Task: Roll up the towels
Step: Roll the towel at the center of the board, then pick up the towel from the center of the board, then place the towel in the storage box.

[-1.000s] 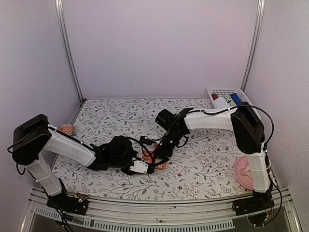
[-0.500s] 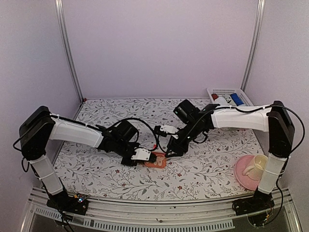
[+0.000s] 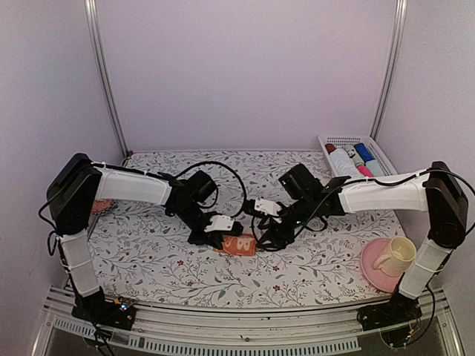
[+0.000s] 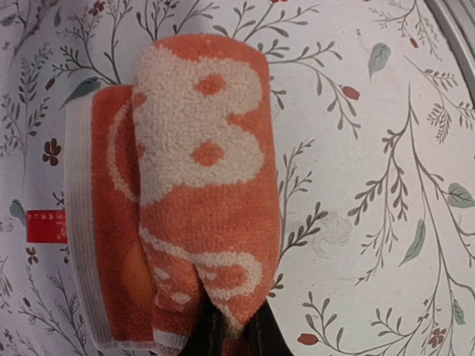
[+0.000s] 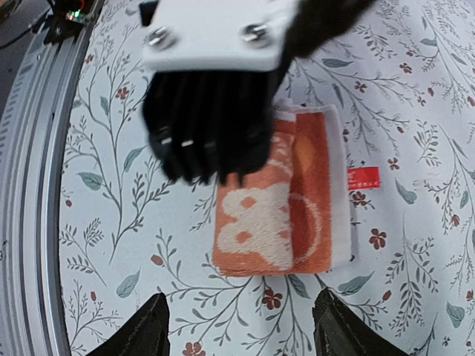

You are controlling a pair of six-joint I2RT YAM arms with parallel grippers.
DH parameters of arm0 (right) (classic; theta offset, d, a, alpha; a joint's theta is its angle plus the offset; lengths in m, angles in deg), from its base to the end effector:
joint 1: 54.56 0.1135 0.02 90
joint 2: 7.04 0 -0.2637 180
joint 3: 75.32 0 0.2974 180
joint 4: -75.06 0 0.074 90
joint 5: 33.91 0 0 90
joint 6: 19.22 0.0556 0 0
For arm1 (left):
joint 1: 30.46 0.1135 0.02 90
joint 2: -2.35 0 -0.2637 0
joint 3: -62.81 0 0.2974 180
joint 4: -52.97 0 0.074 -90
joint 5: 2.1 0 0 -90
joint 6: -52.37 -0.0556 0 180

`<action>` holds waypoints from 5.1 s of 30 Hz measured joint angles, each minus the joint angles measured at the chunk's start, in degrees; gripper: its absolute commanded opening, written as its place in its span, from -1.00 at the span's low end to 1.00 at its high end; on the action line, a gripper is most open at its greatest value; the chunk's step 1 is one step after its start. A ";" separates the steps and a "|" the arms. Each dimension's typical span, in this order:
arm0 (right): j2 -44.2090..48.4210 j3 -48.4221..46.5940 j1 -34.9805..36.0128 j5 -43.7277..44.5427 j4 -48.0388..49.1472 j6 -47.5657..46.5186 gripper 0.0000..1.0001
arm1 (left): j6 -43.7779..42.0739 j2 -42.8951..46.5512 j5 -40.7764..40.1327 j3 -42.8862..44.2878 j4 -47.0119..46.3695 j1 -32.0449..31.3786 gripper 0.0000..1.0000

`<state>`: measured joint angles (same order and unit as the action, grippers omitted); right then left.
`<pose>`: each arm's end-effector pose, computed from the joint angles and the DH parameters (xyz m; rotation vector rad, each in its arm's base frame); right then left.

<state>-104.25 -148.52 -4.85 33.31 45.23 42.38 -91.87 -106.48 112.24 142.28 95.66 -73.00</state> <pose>0.2414 0.3180 0.1530 -1.7156 1.8515 0.6507 0.2812 -0.2892 0.0987 2.1099 1.7491 -0.5435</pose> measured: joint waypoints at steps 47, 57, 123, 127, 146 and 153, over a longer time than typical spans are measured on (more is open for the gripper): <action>-34.23 -28.06 -11.08 -38.40 -8.79 17.00 0.51 | 0.44 -6.62 5.73 8.83 10.60 3.02 -1.00; -35.01 -29.24 -10.56 -40.41 -9.29 17.03 0.40 | 0.48 -9.88 8.57 13.25 15.69 4.33 -1.00; -32.04 -26.71 -10.80 -37.22 -17.11 11.23 -0.95 | 12.31 2.49 14.21 16.00 13.55 15.96 0.57; -25.88 -21.38 -13.88 -37.13 -15.69 12.48 -0.95 | 12.35 6.86 14.67 11.93 10.84 19.19 0.58; -0.57 -11.65 -55.34 -35.12 -0.52 25.11 -0.95 | 6.64 17.64 20.28 -3.76 10.69 23.74 0.61; 0.44 -11.67 -64.74 -34.36 -0.59 26.75 -0.95 | 6.25 18.27 21.24 -4.04 10.62 23.80 0.60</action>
<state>-103.81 -160.19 -69.59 -1.05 44.64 69.13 -85.62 -88.21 133.49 138.24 106.28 -49.20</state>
